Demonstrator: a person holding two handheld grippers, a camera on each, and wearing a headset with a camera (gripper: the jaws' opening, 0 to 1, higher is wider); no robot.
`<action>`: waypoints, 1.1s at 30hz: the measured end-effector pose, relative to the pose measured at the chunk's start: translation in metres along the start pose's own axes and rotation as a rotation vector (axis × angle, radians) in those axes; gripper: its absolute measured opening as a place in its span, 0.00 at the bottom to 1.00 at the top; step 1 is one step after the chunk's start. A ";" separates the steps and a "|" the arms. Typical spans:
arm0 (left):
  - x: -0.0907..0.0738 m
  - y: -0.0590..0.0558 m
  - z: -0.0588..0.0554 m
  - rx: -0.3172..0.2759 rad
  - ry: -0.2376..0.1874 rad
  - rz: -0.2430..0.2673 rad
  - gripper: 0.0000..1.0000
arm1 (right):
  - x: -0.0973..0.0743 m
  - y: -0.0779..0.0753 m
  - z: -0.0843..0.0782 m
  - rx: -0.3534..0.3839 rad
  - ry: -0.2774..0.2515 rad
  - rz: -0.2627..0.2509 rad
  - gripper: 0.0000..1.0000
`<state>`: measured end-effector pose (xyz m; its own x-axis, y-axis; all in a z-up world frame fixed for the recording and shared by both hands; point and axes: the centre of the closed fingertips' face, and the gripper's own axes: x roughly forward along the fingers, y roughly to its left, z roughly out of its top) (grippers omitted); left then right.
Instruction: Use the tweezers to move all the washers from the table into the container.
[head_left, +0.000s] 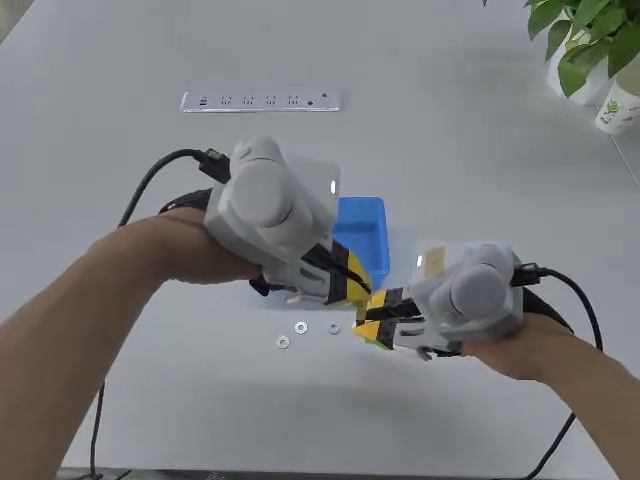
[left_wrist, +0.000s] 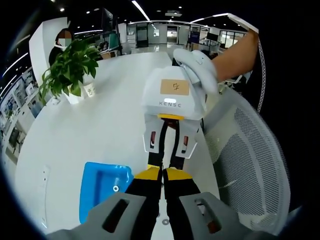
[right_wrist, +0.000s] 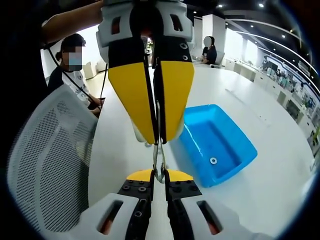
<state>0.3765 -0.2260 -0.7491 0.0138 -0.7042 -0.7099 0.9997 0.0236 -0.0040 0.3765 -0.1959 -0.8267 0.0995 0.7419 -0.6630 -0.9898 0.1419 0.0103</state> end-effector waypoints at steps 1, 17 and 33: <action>-0.001 0.000 0.001 0.002 0.000 0.003 0.05 | -0.002 -0.001 0.002 0.001 0.001 -0.002 0.10; -0.029 0.013 0.022 0.015 0.014 0.041 0.05 | -0.019 -0.016 0.032 -0.006 -0.007 -0.015 0.10; -0.040 0.038 0.031 0.033 0.013 0.066 0.05 | -0.024 -0.042 0.047 -0.021 -0.013 -0.031 0.10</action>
<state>0.4141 -0.2194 -0.6989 0.0797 -0.6925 -0.7170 0.9967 0.0459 0.0664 0.4208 -0.1893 -0.7759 0.1315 0.7459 -0.6529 -0.9881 0.1513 -0.0262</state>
